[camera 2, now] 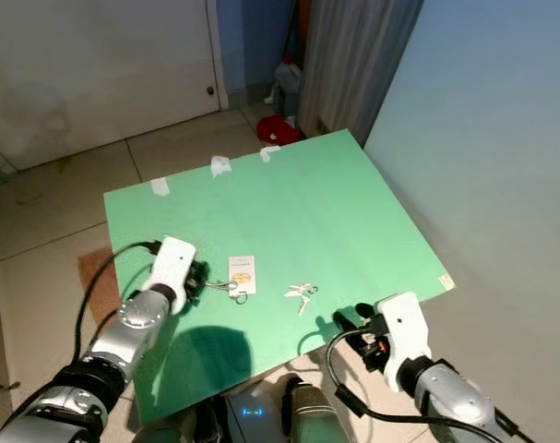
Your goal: Hang keys on a hook
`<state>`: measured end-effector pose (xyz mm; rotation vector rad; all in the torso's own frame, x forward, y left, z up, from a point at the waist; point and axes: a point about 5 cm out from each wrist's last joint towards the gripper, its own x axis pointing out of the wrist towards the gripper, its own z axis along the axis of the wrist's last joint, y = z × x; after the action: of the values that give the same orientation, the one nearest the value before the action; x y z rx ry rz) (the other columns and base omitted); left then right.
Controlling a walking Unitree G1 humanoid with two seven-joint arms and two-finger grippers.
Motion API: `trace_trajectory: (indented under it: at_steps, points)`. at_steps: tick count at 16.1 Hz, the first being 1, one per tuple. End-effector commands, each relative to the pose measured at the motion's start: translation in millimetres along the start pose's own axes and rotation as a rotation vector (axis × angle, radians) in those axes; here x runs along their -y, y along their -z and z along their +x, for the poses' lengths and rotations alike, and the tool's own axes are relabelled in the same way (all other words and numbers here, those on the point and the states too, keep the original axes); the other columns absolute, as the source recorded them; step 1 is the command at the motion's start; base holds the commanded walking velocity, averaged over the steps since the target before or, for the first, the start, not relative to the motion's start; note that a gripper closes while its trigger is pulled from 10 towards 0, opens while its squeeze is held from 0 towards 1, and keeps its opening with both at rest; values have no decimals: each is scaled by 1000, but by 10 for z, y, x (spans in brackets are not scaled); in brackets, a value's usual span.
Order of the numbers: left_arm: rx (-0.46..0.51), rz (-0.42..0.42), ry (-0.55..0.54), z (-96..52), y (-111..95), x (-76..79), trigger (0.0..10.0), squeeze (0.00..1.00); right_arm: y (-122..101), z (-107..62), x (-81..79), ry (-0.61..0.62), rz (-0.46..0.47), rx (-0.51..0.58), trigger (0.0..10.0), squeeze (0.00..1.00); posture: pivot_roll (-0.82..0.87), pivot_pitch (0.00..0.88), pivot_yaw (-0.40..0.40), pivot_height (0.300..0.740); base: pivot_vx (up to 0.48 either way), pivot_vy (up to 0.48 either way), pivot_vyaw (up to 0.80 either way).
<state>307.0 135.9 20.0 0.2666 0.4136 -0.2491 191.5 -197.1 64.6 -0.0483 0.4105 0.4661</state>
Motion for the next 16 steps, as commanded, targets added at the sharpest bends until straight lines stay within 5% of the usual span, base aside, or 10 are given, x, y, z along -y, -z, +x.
trace_trajectory:
  at_steps: [1, 9, 10, 16]
  points:
    - [-46, -16, 8, -21, 129, 35, 10000, 1000, 17, -25, -41, -4, 13, -16, 10000, 0, -370, 247, 3, 740, 0, 0, 0]
    - [-50, -6, -54, -13, 143, -48, 10000, 1000, 47, -95, -57, -1, 21, -47, 10000, 0, -373, 275, -13, 740, 0, 0, 0]
    - [-45, -10, -56, 7, 113, -48, 10000, 0, 50, -105, -64, -2, 21, -53, 10000, 0, -376, 277, -16, 740, 0, 0, 0]
    - [-117, -114, -39, 30, 180, 1, 10000, 0, 64, -172, -67, 8, 22, -70, 10000, 0, -401, 291, -19, 740, 0, 0, 0]
